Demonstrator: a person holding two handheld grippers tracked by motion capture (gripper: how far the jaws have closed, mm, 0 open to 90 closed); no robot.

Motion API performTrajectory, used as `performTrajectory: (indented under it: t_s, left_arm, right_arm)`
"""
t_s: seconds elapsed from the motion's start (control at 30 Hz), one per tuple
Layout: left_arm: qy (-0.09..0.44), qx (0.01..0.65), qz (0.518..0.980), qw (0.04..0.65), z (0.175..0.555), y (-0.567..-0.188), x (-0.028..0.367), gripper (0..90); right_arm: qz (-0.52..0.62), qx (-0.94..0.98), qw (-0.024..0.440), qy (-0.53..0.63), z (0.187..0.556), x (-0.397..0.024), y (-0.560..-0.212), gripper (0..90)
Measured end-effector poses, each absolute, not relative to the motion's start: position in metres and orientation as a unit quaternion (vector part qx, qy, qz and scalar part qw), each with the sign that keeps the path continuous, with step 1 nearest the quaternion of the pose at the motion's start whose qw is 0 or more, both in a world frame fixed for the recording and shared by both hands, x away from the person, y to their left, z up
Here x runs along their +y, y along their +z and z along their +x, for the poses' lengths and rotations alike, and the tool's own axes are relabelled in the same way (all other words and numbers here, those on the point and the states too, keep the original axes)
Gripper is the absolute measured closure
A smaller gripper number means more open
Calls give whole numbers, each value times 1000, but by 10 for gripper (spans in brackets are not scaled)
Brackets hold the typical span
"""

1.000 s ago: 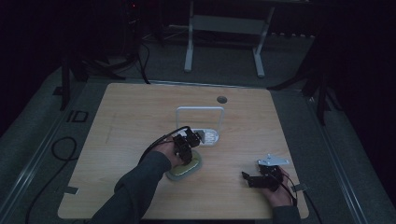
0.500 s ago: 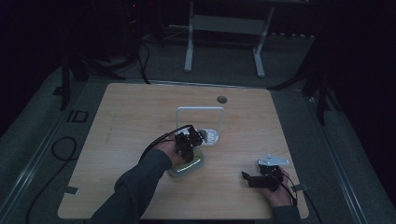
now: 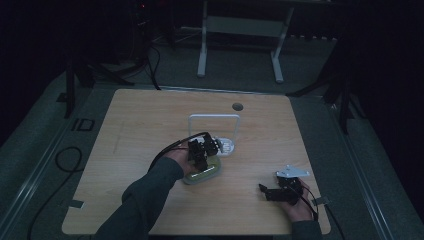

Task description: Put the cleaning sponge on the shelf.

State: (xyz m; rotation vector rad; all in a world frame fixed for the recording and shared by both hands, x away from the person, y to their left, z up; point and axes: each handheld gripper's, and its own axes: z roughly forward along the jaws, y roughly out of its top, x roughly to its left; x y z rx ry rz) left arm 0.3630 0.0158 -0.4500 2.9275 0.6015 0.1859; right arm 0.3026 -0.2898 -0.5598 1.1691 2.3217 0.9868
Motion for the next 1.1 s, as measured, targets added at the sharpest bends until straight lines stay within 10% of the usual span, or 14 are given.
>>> performTrajectory:
  t_s: [1.1]
  left_arm:
    - [103,143,980,93,372,-443,16,718]
  right_arm:
    - [414,821,180,349,303,-290,-560,134]
